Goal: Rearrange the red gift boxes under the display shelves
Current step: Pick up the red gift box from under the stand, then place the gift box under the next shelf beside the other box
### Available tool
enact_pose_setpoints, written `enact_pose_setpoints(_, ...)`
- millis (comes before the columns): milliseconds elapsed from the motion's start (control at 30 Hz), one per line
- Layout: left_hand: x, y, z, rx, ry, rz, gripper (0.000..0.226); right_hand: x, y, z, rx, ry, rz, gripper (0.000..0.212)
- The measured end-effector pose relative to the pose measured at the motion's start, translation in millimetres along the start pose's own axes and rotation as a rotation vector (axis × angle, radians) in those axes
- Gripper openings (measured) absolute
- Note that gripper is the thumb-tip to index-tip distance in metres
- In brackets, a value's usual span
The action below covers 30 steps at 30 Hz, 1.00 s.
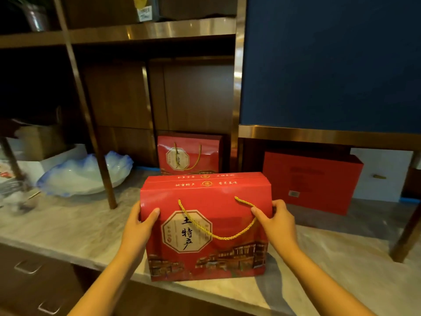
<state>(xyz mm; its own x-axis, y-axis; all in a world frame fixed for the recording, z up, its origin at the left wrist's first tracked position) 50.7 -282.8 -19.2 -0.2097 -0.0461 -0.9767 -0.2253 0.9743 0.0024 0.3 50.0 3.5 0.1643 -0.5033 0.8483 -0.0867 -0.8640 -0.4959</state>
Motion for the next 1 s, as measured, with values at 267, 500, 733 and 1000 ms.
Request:
enact_pose_setpoints(267,-7.0,-81.4,-12.3,-0.096,0.019,0.053,0.039,51.0,77.1,-2.1,0.045,-0.049,-0.011,0.041)
enact_pose_setpoints(500,-12.1,-114.0,-68.5,-0.106,0.029,-0.023,0.042,74.1,115.0,-38.5,0.031,-0.058,-0.018,0.045)
enact_pose_setpoints(733,-0.2,-128.2,-148.4,-0.088,0.016,-0.014,0.032,70.6,141.4,-91.8,-0.028,-0.089,-0.040,0.045)
enact_pose_setpoints(1000,17.6,-132.3,-224.2,-0.014,-0.023,-0.020,0.036,65.9,167.9,-143.4,-0.124,-0.115,-0.059,0.044)
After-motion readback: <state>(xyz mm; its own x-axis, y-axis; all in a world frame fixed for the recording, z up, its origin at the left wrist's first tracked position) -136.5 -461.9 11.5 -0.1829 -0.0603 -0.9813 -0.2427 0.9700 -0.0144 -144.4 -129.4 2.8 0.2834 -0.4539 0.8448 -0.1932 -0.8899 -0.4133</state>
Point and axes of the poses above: each hand's wrist, its own z-axis away from the middle knuckle, its own y-axis out of the palm, x = y × z, the point moved 7 cm from there along -z, towards the middle knuckle, and after that the axes turned 14 degrees about x, right-handed, at the moved point
